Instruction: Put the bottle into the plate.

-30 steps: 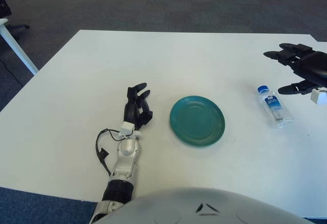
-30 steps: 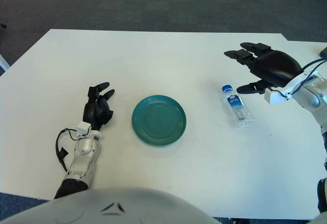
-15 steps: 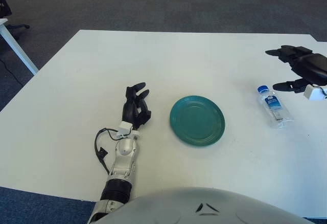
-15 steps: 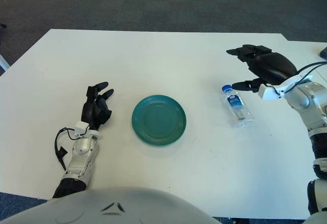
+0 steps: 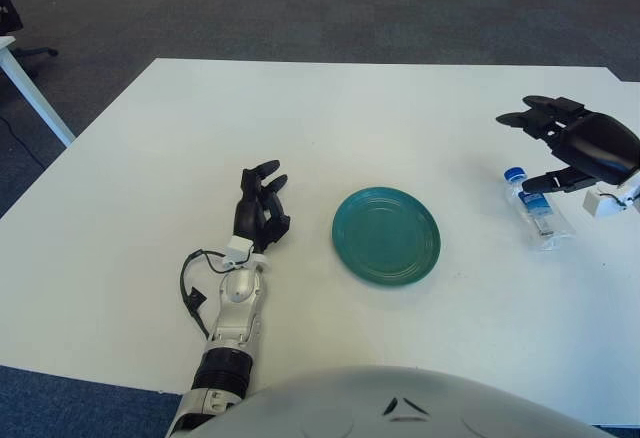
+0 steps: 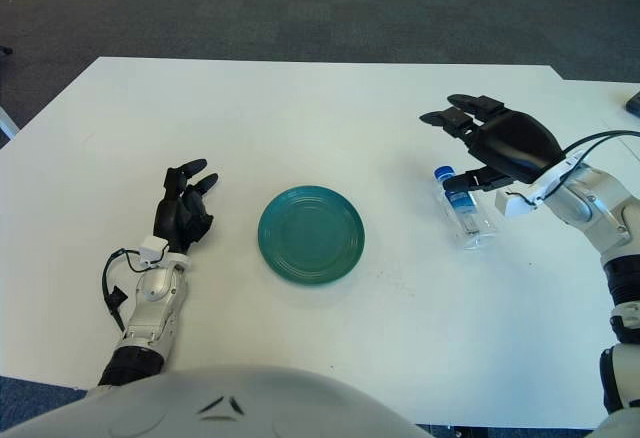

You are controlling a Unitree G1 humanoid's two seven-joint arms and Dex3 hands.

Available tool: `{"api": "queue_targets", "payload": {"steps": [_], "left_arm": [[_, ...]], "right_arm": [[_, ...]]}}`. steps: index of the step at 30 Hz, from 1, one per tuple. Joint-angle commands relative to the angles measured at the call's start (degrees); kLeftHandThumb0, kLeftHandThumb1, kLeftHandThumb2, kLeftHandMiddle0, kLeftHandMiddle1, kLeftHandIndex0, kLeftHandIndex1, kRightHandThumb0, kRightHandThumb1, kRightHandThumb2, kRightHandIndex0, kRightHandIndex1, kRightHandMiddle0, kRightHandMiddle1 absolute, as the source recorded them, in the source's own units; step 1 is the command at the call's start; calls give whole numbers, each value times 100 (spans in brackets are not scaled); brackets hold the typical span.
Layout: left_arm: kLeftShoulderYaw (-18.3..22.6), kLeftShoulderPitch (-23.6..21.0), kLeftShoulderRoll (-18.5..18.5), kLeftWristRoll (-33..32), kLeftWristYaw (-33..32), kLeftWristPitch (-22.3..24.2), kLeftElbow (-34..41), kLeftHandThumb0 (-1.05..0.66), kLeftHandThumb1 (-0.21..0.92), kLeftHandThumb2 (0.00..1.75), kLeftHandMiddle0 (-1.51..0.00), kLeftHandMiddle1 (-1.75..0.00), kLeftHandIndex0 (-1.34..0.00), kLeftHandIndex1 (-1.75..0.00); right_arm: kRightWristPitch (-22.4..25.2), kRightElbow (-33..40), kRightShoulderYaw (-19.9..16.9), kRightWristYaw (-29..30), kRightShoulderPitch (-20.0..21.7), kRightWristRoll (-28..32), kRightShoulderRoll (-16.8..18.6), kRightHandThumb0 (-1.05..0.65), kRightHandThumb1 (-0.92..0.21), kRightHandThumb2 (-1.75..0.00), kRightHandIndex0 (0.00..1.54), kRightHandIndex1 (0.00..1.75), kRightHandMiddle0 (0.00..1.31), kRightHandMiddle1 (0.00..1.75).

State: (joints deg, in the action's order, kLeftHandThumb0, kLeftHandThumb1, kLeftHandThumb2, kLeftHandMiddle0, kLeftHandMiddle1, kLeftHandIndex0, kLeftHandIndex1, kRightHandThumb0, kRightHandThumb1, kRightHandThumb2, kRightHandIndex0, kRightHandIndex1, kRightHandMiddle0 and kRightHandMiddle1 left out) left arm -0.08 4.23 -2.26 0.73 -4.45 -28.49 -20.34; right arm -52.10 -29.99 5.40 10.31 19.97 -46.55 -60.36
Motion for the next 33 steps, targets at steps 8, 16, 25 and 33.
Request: {"api": "queue_targets", "payload": {"steps": [8,16,25,33], "left_arm": [[48,387,257,197,42,48,-549,-68,92,89,-30,-60,0,-103],[31,394,346,350,-24,61,-525,-71,92,89,-28,-57,0,-101],[104,295,391,151,167,-297,-776,-71,92,91,-28,-56,0,-104],[123,316,370,-74,393,-579,-837,-68,92,94,-31,-57,0,-111]], "right_arm": [[-479,-223,583,1101,349,-1163,-409,-105,-92,-65,16,1,0,29],[-459,-443,963,2032,544,-1748,-457,-104,-92,-72,16,0,0,24],[-425,-431,1374,2721,725,-2183,-498,-102,-92,-71,14,0,0,21],[-591,-25,1730,2853,927,-2614,-757,-102,-92,-71,10,0,0,22]]}}
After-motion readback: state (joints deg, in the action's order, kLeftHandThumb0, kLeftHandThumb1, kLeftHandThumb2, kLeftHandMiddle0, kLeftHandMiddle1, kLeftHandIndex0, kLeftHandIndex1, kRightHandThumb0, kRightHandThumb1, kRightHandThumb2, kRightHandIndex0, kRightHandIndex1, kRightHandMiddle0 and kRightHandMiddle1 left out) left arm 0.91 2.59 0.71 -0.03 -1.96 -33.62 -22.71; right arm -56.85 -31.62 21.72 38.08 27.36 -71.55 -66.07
